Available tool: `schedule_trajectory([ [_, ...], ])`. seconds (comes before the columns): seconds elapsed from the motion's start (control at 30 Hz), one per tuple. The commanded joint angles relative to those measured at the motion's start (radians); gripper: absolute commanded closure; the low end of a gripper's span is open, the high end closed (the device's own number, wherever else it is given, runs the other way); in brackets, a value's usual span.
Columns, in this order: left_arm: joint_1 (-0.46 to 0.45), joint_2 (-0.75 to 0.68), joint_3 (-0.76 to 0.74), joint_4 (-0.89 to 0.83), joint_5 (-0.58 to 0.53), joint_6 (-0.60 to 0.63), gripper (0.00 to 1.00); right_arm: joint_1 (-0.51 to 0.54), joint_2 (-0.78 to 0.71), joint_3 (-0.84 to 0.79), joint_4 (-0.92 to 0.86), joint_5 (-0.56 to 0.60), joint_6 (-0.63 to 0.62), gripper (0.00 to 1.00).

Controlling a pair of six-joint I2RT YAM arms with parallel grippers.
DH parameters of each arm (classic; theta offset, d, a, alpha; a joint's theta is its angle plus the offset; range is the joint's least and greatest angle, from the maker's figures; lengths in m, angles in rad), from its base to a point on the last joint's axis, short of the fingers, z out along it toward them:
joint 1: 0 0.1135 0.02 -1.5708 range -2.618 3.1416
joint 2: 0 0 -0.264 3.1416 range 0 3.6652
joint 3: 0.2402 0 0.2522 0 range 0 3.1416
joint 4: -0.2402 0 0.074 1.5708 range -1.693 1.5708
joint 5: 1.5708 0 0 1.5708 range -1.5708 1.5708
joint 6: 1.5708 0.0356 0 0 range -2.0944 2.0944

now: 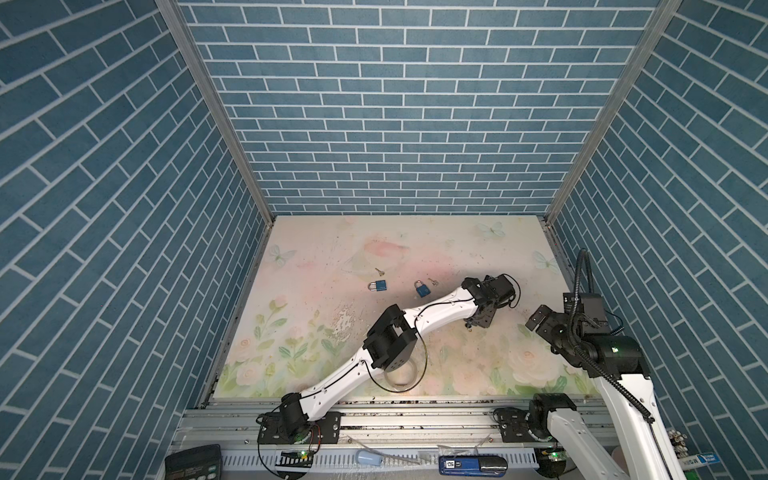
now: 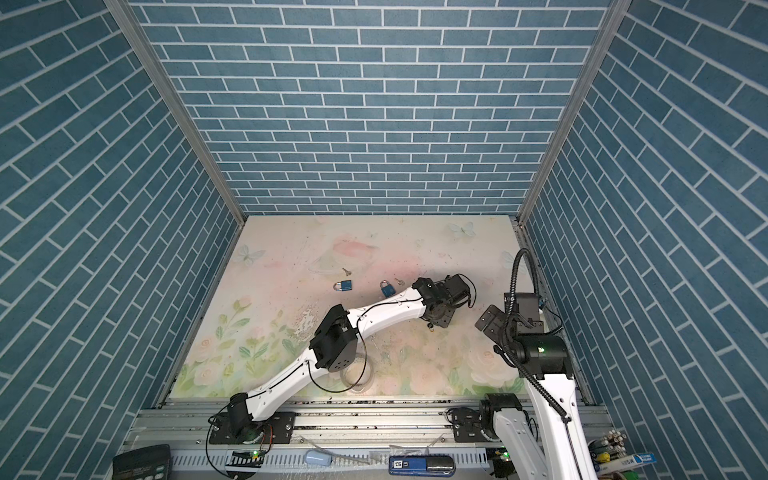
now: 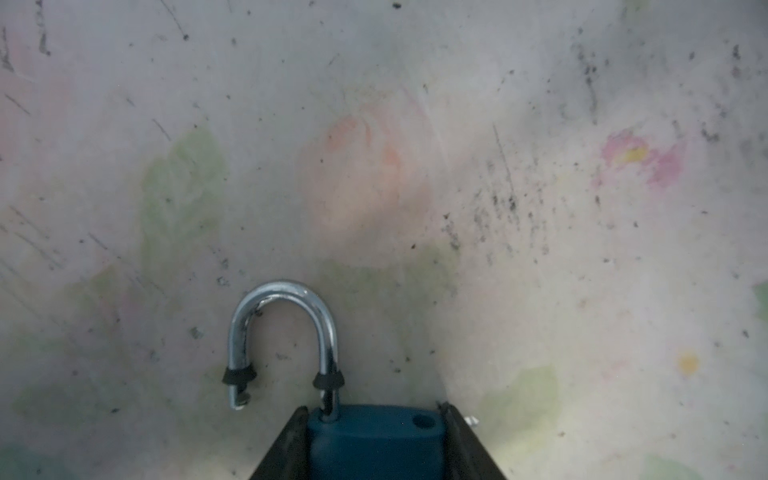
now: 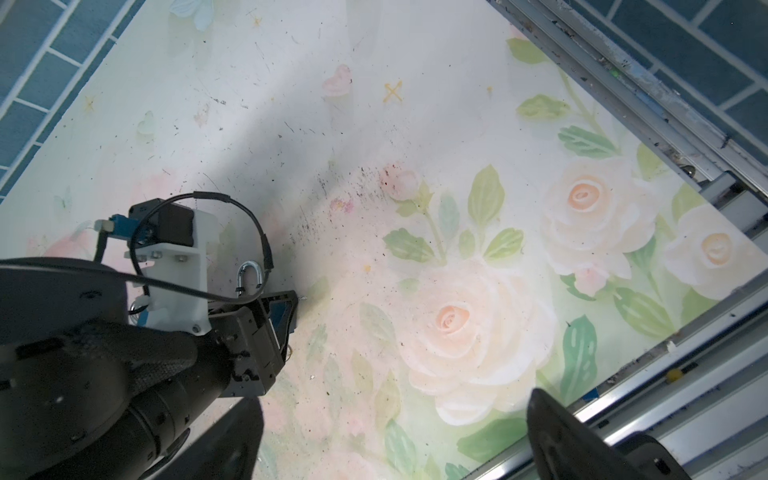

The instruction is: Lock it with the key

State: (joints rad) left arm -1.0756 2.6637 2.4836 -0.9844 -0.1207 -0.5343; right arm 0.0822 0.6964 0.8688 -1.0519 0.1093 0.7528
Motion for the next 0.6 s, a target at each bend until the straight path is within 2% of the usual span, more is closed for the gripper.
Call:
schedule_trajectory([
  [0.0,0.032,-0.006,-0.101,-0.111,0.055,-0.006,0.77,-0.005,-0.018,0.009,0.001,0.02,-0.035,0.01],
  [0.17,0.078,-0.132,-0.176,-0.075,0.082,-0.014,0.8,-0.005,-0.051,0.059,-0.006,0.041,-0.078,0.01],
  [0.27,0.102,-0.201,-0.2,-0.052,0.103,-0.027,0.8,-0.004,-0.083,0.078,0.016,0.002,-0.104,0.01],
  [0.37,0.13,-0.272,-0.22,-0.028,0.126,-0.056,0.8,-0.005,-0.115,0.056,0.087,-0.092,-0.114,0.01],
  [0.57,0.193,-0.371,-0.203,-0.006,0.168,-0.111,0.8,-0.004,-0.131,-0.072,0.328,-0.291,-0.005,0.01],
])
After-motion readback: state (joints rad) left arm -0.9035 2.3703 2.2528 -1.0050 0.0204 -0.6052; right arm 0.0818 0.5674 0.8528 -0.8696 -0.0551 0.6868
